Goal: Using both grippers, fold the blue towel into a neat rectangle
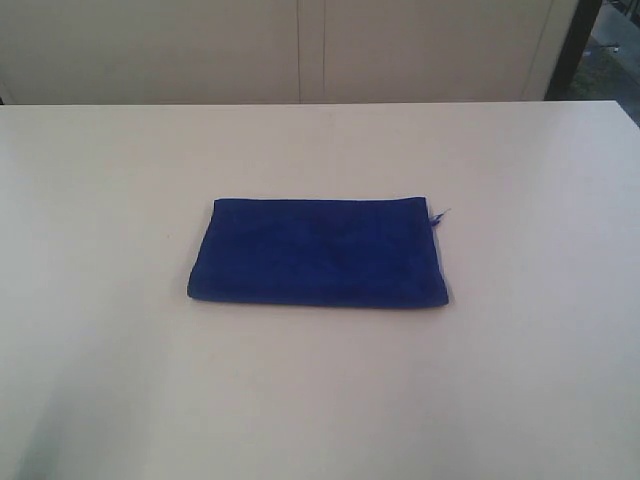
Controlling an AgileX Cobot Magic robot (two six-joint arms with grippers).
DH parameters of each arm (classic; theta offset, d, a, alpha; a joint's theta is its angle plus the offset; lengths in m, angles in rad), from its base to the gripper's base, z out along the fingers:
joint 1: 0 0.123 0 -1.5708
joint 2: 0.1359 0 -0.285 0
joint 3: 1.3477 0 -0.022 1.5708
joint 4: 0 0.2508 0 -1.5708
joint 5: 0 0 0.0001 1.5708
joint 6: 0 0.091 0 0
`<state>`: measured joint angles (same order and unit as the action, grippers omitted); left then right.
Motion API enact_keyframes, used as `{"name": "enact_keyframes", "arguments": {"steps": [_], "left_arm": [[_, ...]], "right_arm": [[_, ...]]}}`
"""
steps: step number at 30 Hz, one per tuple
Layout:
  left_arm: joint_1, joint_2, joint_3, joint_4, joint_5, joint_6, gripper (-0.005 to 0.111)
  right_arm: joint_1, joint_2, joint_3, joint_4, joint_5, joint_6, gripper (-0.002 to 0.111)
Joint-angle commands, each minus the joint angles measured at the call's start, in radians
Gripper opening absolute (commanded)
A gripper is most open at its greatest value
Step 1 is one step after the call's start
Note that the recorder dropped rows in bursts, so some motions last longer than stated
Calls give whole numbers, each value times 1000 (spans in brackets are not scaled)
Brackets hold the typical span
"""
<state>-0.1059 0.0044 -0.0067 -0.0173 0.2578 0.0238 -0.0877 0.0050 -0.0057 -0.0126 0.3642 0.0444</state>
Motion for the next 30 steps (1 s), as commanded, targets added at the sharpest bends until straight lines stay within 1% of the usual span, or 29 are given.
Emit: {"name": "enact_keyframes", "arguments": {"steps": [1, 30], "left_arm": [[2, -4, 7, -11, -1, 3, 0], [2, -4, 7, -11, -1, 3, 0]], "right_arm": [[-5, -5, 6, -10, -14, 5, 0], [-5, -5, 6, -10, -14, 19, 0]]}}
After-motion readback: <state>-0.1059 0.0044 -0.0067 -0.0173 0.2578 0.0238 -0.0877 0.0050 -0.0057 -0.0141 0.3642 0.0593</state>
